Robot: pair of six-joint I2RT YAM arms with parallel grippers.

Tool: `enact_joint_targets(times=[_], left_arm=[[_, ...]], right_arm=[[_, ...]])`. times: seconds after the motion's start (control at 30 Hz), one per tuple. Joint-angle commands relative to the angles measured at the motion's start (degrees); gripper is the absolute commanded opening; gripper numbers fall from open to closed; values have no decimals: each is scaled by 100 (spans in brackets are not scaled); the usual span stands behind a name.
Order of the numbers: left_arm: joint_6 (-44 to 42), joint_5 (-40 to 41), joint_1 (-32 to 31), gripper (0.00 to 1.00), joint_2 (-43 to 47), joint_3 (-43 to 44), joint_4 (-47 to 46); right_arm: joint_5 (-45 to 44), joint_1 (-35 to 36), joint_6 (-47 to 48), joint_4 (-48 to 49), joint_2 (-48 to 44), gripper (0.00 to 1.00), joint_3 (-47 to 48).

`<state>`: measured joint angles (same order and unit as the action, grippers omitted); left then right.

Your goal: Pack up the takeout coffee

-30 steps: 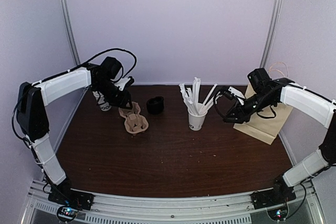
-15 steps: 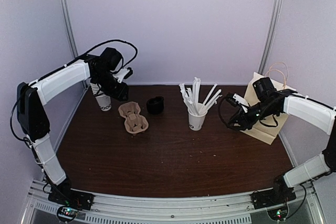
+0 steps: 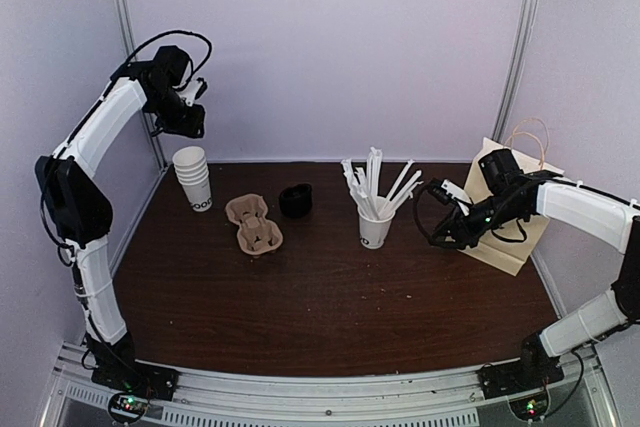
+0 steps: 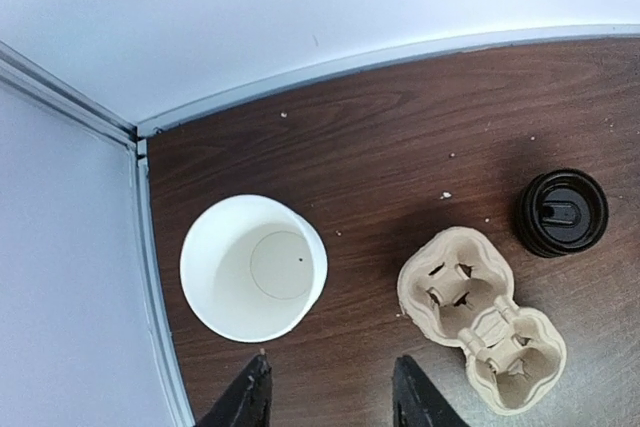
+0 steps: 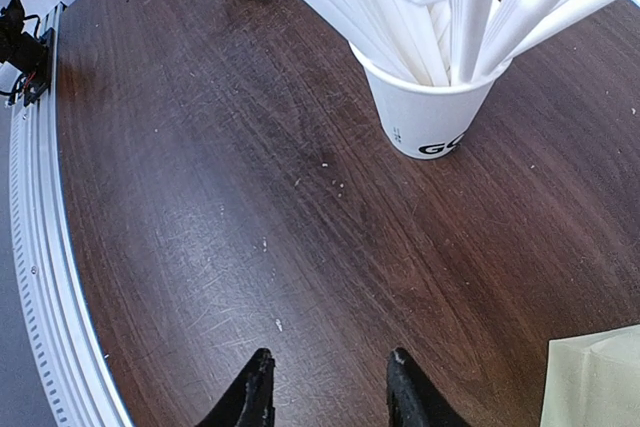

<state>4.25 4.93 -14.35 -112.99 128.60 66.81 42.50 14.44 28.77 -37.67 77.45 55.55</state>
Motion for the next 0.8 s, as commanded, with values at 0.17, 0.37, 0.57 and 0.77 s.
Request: enact_joint_targets(times=[0.17, 0.37, 0.57, 0.77], left_arm=[[-12, -221, 221, 42, -724, 438, 281], [-246, -411, 247, 33, -979, 501, 84], [-282, -273, 257, 33, -1353, 722, 78], [-239, -32, 262, 34, -1504, 753, 91]], right_arm=[[11, -16, 67, 93, -175, 40, -73], [-9, -15, 102, 126, -233, 40, -109], [-22, -13, 102, 128, -209, 41, -132], [-40, -11, 111, 146, -201, 41, -150]])
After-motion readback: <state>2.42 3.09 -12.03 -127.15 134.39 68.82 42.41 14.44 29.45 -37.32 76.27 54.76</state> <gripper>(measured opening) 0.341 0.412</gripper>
